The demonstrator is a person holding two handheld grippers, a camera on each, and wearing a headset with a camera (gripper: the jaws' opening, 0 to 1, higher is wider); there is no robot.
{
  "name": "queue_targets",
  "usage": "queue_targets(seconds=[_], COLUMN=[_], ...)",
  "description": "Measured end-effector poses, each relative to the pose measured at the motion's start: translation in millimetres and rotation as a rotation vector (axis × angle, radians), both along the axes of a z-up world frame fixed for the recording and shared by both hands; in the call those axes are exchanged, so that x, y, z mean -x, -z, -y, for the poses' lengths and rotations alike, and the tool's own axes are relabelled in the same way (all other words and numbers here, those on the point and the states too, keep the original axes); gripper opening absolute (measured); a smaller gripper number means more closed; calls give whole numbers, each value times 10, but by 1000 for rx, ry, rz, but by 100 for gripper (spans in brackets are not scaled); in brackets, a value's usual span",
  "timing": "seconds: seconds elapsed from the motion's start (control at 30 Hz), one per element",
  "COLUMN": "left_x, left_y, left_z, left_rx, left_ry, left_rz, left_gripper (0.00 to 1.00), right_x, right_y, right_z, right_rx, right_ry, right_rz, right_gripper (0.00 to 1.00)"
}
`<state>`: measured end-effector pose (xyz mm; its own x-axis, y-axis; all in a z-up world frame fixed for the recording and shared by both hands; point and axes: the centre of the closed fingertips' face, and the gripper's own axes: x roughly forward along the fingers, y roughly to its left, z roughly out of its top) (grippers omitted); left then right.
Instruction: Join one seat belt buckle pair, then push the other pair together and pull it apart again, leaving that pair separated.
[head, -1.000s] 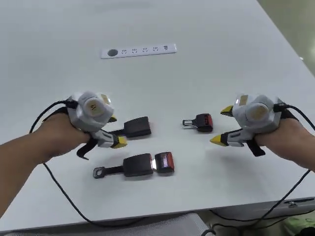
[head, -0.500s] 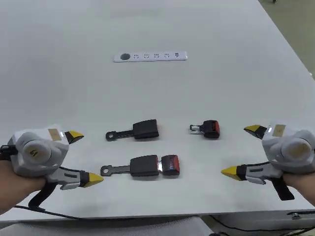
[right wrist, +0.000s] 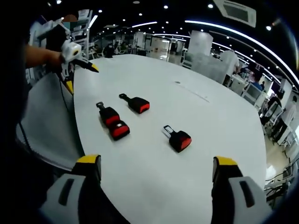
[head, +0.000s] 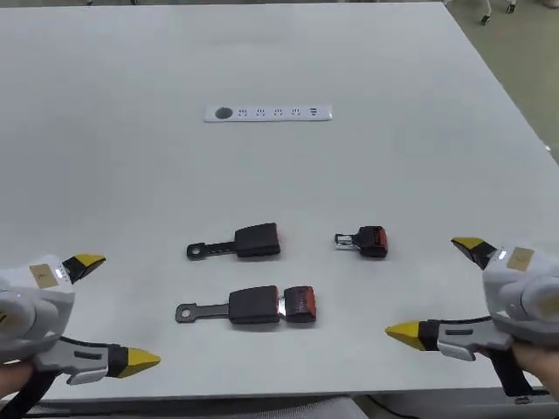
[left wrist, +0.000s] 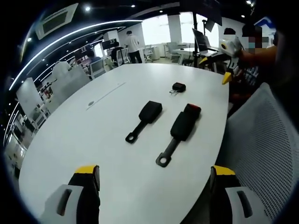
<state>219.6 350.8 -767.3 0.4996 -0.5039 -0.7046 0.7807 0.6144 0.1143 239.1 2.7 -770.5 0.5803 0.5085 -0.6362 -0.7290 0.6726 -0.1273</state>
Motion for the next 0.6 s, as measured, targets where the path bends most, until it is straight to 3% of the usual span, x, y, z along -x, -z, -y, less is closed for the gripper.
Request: queue_targets(seconds=[0.23, 0.4, 0.6], left_x=[-10, 24, 68], left_y=[-7, 50, 48], left_z=[51, 102, 121], left_rx=[7, -10, 6], left_ry=[-5, 16, 16], left_rz=[9, 2, 9], left_gripper=[100, 100, 100], right_x=[22, -9, -47], right_y=[-27, -37, -138], right_z=[-33, -18, -53], right_rx=[-30, -27, -11], right_ry=[47, 57, 12], right_rz=[4, 15, 88], right_gripper=[100, 100, 100])
